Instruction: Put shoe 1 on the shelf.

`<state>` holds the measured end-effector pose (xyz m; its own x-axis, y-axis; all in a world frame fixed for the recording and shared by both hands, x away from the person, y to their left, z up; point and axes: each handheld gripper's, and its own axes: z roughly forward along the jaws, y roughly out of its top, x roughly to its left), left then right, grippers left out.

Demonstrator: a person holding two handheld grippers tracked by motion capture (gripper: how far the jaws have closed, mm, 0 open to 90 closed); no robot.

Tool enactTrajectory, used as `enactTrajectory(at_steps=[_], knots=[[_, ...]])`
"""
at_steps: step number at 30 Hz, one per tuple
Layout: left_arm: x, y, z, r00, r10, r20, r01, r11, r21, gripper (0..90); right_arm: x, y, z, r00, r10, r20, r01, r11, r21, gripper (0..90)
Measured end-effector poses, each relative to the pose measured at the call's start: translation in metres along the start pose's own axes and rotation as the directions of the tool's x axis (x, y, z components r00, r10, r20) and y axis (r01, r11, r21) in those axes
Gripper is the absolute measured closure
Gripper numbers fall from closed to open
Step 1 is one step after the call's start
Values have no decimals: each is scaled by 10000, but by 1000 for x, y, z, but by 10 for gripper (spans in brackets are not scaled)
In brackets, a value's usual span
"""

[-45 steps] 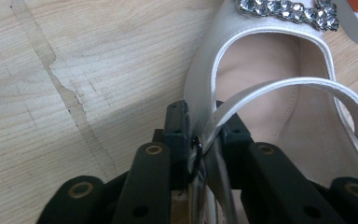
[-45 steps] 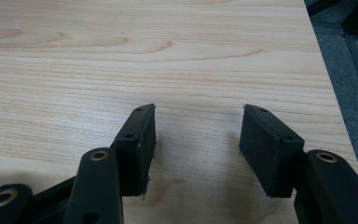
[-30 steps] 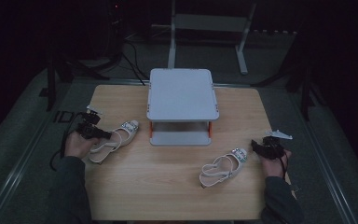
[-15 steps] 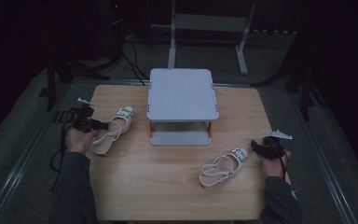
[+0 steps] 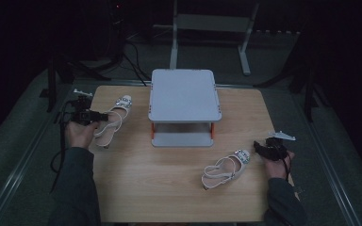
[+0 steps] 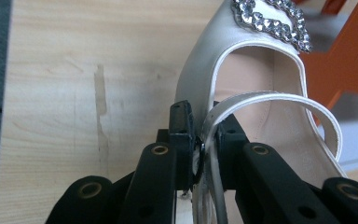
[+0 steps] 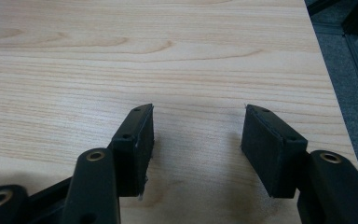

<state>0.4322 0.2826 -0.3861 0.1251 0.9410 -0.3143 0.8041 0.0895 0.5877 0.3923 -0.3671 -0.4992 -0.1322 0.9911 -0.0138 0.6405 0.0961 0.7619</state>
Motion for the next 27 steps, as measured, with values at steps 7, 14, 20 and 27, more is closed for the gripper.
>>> enactTrajectory(at_steps=[7, 14, 20, 27], knots=[[-8, 10, -12, 9986, -489, -220, 475, 9971, -595, 815, 0, 0, 0, 10000, 17, 5, -17, 10000, 6, 421], [-15, 21, -21, 9969, -782, -71, 771, 9919, -1007, 814, 0, 0, 0, 10000, 41, 33, -41, 10000, 11, 419], [-28, 33, -26, 9940, -1080, 169, 1093, 9861, -1254, 813, 0, 1, 1, 10000, 63, 54, -63, 10000, 19, 414], [-42, 47, -28, 9890, -1478, 57, 1472, 9800, -1343, 814, 0, 1, 1, 10000, 79, 56, -79, 10000, 27, 412]])
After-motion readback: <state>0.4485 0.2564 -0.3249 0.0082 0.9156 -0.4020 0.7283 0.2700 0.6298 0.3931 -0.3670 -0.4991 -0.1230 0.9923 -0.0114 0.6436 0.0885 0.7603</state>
